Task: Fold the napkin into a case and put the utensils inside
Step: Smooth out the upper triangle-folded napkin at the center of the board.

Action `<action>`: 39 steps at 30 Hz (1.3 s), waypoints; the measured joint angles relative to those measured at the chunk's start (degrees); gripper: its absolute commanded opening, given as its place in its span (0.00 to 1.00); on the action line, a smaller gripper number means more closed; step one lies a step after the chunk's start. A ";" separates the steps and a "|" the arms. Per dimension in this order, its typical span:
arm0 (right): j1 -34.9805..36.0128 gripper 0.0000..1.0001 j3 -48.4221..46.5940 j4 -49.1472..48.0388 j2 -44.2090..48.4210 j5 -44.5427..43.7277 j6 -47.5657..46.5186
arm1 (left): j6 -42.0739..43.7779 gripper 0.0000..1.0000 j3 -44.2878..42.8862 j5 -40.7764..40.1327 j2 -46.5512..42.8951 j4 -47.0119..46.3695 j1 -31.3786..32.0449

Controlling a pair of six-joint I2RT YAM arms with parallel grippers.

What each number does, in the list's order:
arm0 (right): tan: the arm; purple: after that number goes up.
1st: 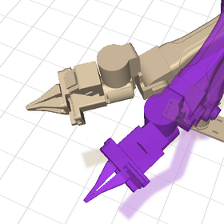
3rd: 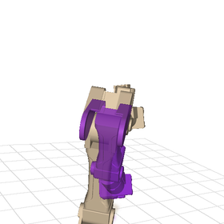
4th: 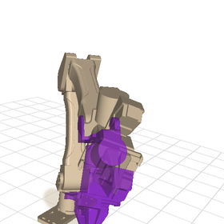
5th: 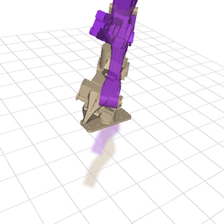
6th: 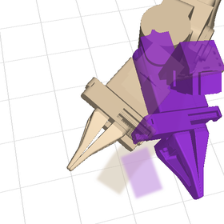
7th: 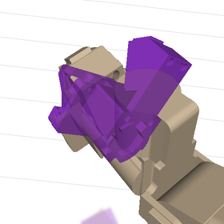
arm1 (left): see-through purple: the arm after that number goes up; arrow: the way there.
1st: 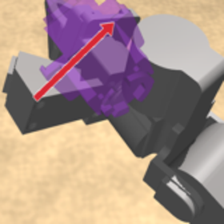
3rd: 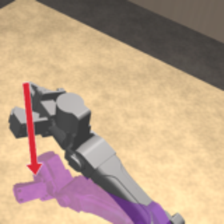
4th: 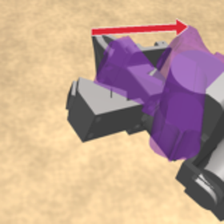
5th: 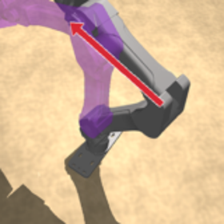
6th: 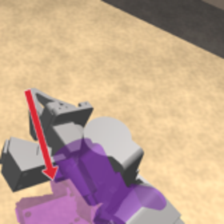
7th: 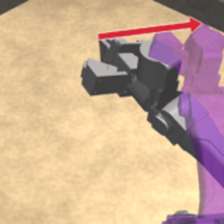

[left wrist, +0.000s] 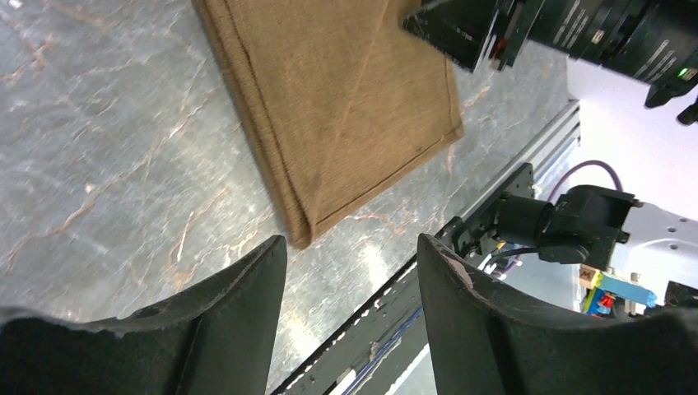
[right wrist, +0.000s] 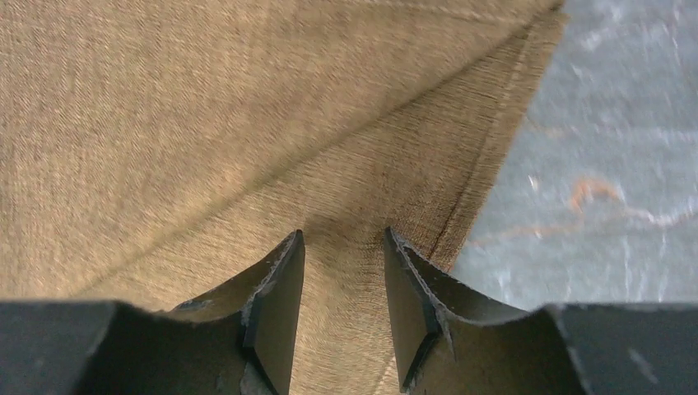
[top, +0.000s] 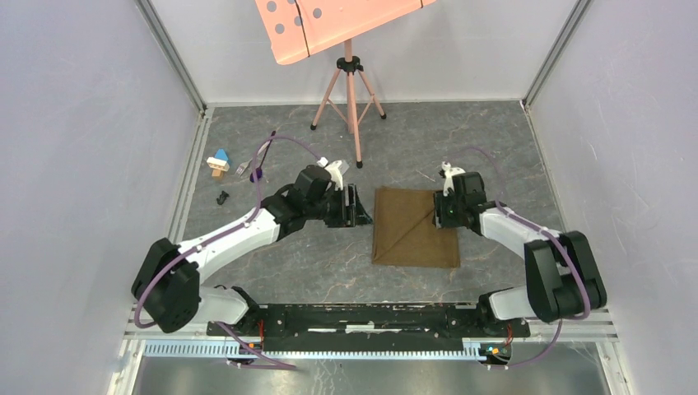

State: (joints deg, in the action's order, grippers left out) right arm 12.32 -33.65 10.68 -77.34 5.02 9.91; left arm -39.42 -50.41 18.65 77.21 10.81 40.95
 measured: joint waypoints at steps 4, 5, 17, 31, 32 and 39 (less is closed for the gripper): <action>5.57 0.48 -5.07 -3.48 -7.10 -0.92 -1.31 | -0.37 0.66 3.78 -3.30 -3.82 0.70 -0.02; 7.17 0.49 -6.56 -3.74 -8.68 -0.96 -1.57 | -0.57 0.66 4.66 -4.04 -4.90 1.09 -0.13; 13.00 0.61 -10.58 -0.35 -3.37 -1.40 -3.72 | 0.28 0.45 -5.25 -6.40 8.98 3.82 -6.40; 13.07 0.57 -3.69 -4.63 -3.21 10.69 -2.01 | 9.07 0.36 -19.50 -9.31 29.90 7.32 -10.14; 13.07 0.57 -3.61 -4.85 -3.23 10.97 -2.01 | 9.33 0.36 -19.93 -9.42 30.32 7.54 -10.19; 13.07 0.56 -2.84 -6.86 -3.74 12.55 -1.40 | 11.10 0.28 -23.04 -9.51 33.35 8.83 -10.19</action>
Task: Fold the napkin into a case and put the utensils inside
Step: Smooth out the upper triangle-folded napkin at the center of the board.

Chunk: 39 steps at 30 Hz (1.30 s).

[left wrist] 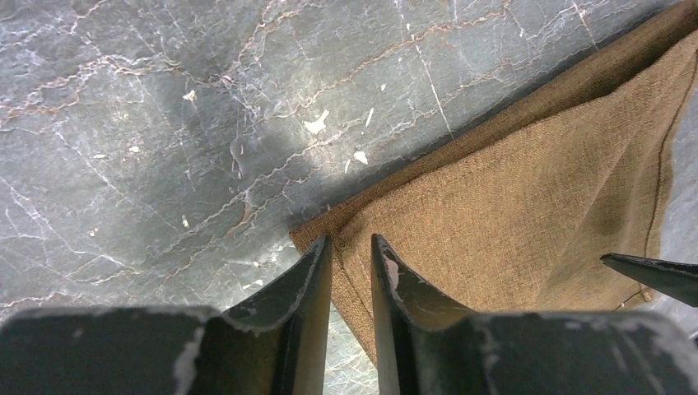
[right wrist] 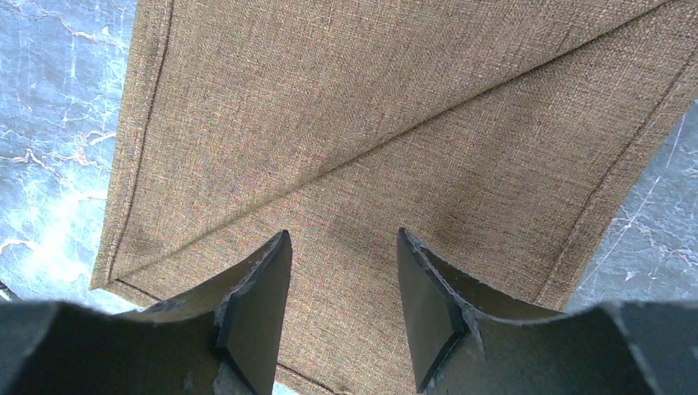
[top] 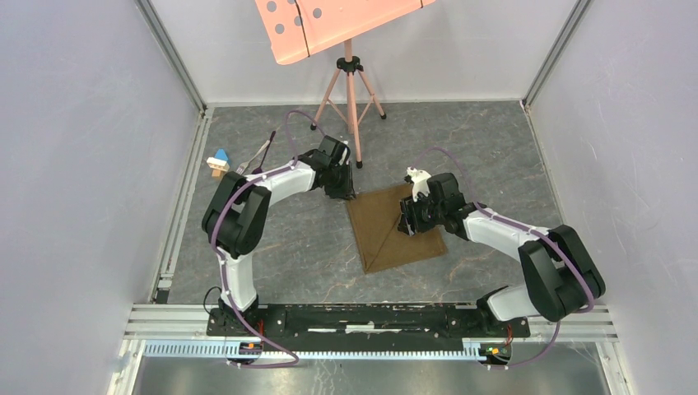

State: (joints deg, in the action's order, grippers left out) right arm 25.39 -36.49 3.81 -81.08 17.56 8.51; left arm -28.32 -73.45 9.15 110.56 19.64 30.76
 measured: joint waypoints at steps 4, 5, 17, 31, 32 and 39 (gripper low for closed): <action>0.00 0.55 0.11 -0.17 -0.20 0.24 0.00 | 0.59 0.18 -0.37 0.00 0.85 0.13 -0.04; 0.00 0.55 0.11 -0.20 -0.26 0.28 0.00 | 0.83 0.17 -0.37 -0.02 0.92 0.17 -0.04; 0.00 0.55 0.76 -2.78 -3.04 2.75 0.39 | 1.31 0.13 0.48 -0.04 -0.17 -0.04 -0.04; 2.75 0.58 1.73 -11.47 -3.08 11.80 8.57 | 1.29 0.18 4.59 0.44 -1.14 -2.38 -0.07; 3.37 0.57 2.16 -12.98 -3.08 12.66 9.77 | 1.29 0.20 4.59 0.44 -1.14 -2.49 -0.07; 7.96 0.55 4.52 -22.14 -5.68 17.07 17.14 | 1.29 0.39 4.57 0.26 -1.20 -2.75 -0.04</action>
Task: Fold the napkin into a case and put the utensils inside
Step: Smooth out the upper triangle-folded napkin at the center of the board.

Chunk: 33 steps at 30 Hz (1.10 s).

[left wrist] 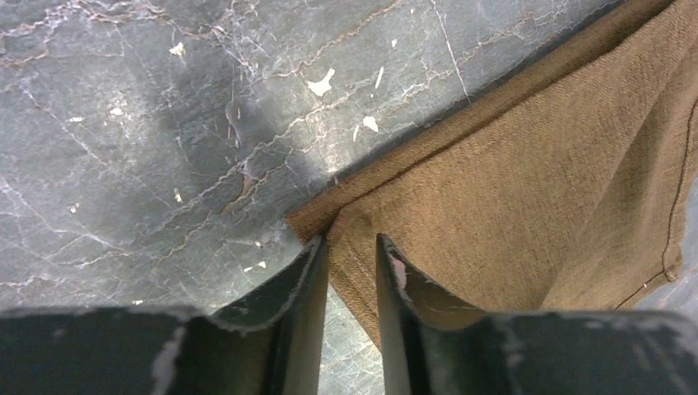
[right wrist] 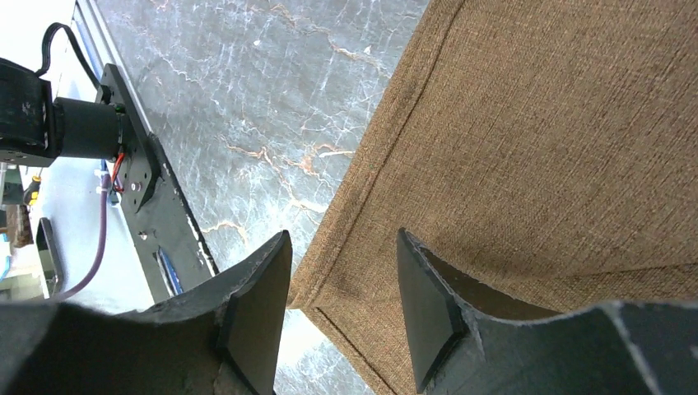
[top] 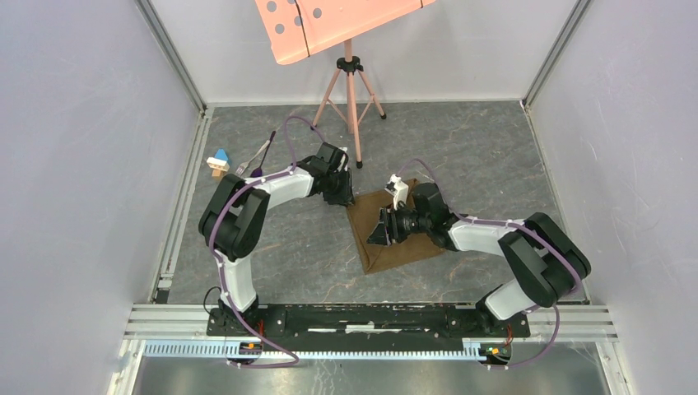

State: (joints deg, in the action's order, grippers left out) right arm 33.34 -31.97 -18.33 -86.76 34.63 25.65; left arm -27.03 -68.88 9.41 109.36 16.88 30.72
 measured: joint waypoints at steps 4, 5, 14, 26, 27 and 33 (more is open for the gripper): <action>0.76 0.53 0.52 -2.27 -0.63 0.55 1.88 | 0.00 0.43 0.11 -0.37 -1.40 0.72 0.00; 0.79 0.52 0.72 -2.91 -0.72 0.70 2.29 | 0.00 0.43 0.20 -0.39 -1.97 0.85 0.00; 1.55 0.48 2.25 -7.65 -4.22 1.64 5.16 | -0.09 0.22 0.35 0.79 -8.13 0.81 -0.11; 4.17 0.46 2.29 -12.41 -9.27 2.03 7.34 | -2.64 0.15 2.69 5.68 -0.09 -3.67 -0.13; 4.20 0.46 2.27 -12.68 -9.35 2.10 7.52 | -2.64 0.15 2.64 5.68 -0.04 -3.78 -0.24; 5.03 0.48 2.19 -12.96 -9.05 2.27 8.00 | -2.60 0.12 2.62 4.20 -0.04 -3.72 -0.37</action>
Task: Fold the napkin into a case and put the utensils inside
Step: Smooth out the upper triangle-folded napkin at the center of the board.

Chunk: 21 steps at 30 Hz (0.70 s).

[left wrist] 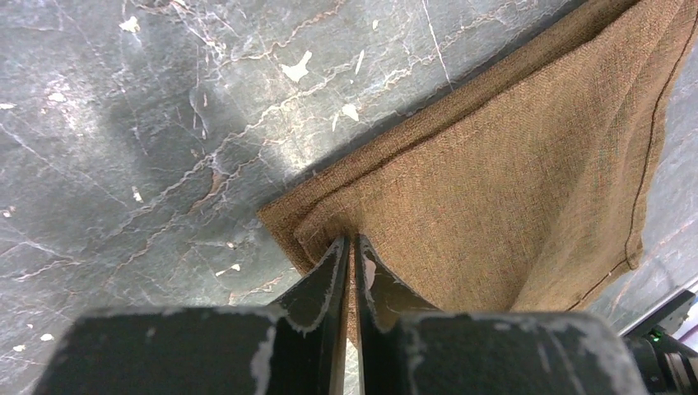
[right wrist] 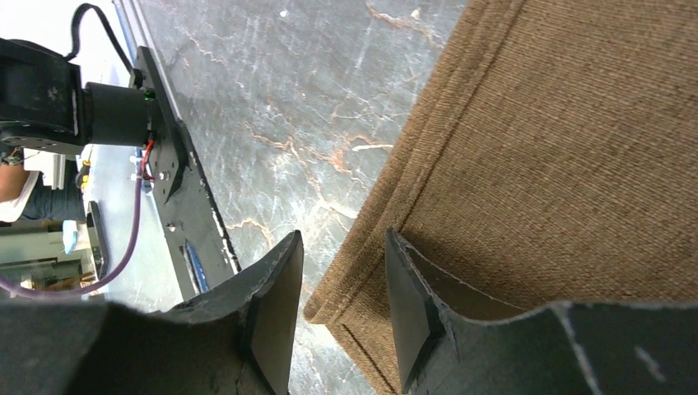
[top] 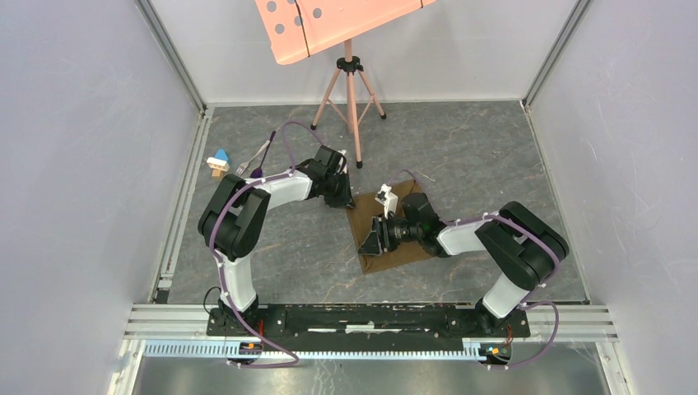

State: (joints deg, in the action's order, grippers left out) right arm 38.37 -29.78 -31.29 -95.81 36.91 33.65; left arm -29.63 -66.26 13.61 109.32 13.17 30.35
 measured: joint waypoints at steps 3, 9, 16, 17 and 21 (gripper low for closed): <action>0.55 0.48 0.11 -0.17 1.27 0.15 0.66 | 0.00 0.11 0.02 0.02 0.00 -0.04 -0.13; 3.41 0.47 3.72 -4.09 1.88 0.15 2.75 | -0.02 0.09 0.09 0.00 0.07 -0.13 -0.39; 5.53 0.46 6.27 -8.76 0.61 0.02 4.94 | -0.04 0.08 0.24 0.17 0.07 -0.37 -0.76; 5.66 0.47 6.27 -8.22 0.96 -0.22 4.70 | -0.04 0.08 0.24 0.17 0.07 -0.37 -0.79; 5.99 0.48 5.86 -2.95 4.92 -1.20 2.47 | -0.04 0.08 0.24 0.13 0.07 -0.50 -1.01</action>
State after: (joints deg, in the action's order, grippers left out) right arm 44.36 -23.92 -34.24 -90.89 35.70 36.12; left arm -29.67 -66.02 13.74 109.38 12.67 29.34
